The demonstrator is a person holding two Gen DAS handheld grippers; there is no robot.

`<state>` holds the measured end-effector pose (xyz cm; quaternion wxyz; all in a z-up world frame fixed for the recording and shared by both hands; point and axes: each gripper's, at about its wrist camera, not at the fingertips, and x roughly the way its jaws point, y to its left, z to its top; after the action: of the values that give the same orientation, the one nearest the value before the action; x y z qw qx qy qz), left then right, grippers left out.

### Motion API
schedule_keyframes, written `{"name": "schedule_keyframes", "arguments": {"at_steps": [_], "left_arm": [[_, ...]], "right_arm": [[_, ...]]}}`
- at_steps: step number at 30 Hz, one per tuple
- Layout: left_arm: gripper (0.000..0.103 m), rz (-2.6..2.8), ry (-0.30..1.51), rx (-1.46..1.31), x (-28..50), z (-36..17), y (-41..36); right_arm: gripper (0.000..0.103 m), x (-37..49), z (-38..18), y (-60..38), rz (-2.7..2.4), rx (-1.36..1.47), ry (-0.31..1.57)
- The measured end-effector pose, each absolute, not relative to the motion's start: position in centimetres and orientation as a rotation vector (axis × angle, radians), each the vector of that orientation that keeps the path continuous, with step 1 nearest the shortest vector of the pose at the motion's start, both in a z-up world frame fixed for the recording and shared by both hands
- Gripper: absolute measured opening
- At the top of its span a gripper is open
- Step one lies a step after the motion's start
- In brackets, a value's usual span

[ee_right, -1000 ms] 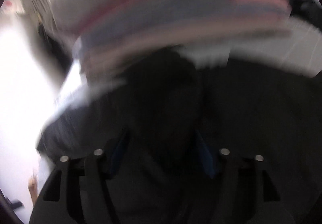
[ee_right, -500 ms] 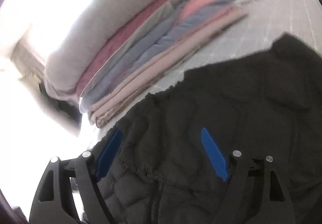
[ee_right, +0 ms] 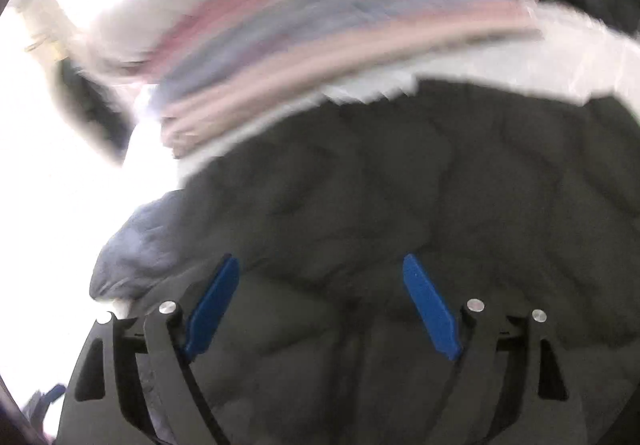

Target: Fold large clothes

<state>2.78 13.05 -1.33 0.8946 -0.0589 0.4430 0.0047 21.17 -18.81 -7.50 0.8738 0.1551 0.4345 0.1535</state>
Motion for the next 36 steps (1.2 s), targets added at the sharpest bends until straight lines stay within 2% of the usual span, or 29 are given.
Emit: {"name": "schedule_keyframes", "arguments": {"at_steps": [2, 5, 12, 15, 19, 25, 27, 36], "left_arm": [[0.096, 0.026, 0.907, -0.109, 2.6, -1.1, 13.1], [0.096, 0.037, 0.9, -0.1, 2.3, -1.0, 13.2], [0.096, -0.005, 0.928, -0.157, 2.4, -1.3, 14.6], [0.096, -0.078, 0.941, -0.279, 2.8, -1.3, 17.5], [0.096, -0.073, 0.876, -0.51, 3.3, -1.3, 26.1], [0.096, -0.073, 0.752, -1.026, 4.4, -6.8, 41.9], [0.096, -0.054, 0.733, -1.126, 4.8, -8.9, 45.0], [0.095, 0.045, 0.635, -1.449, 6.8, -17.2, 52.1]], "right_arm": [[0.087, 18.3, -6.2, -18.6, 0.355, 0.314, 0.89], [0.087, 13.6, -5.7, -18.6, 0.366, 0.301, 0.905], [0.087, 6.0, -9.0, -19.8, 0.294, 0.364, 0.948], [0.087, 6.2, -10.6, -19.7, 0.271, 0.398, 1.006], [0.087, 6.0, -10.7, -19.5, 0.307, 0.424, 0.999], [0.087, 5.9, -11.2, -20.0, 0.325, 0.493, 1.008], [0.087, 6.0, -11.3, -20.1, 0.324, 0.504, 1.01], [0.087, 6.3, -11.7, -19.8, 0.323, 0.504, 1.022]]}}
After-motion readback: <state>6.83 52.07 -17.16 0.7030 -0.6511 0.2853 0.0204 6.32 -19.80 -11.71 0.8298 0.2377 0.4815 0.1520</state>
